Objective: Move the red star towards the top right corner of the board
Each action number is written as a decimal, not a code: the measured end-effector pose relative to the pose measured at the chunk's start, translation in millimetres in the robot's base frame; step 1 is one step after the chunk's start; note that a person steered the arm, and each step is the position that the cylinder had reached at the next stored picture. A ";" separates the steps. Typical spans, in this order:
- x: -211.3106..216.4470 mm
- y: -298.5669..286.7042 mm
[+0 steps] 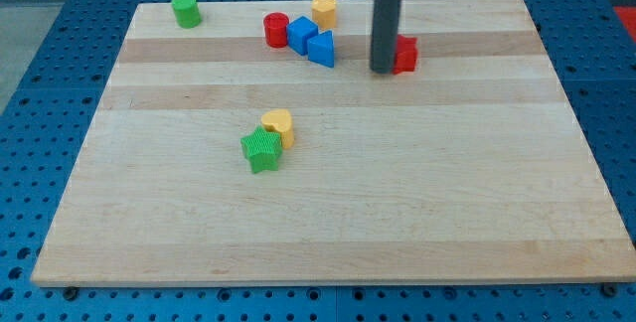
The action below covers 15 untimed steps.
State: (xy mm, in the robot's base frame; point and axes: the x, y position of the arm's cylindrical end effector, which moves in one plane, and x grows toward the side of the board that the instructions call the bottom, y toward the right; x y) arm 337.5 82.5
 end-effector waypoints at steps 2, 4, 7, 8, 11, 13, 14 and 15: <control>-5.9 52.5; -23.4 64.7; -54.1 52.8; -67.3 52.8; -83.1 53.0; -89.0 72.0; -89.9 86.7; -89.9 85.9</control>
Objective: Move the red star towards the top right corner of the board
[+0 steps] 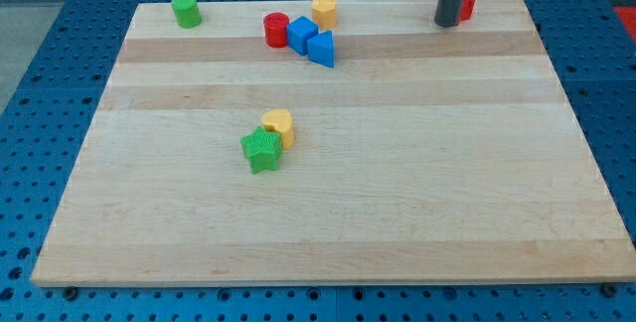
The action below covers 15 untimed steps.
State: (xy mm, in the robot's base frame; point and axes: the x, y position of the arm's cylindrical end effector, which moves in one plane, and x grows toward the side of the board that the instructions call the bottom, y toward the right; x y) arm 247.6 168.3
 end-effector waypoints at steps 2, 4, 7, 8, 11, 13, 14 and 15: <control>0.0 0.0; -0.1 -35.7; -48.2 -23.9; -48.2 -13.9; -47.1 8.5; -34.6 8.5; -25.2 8.5; -26.3 8.5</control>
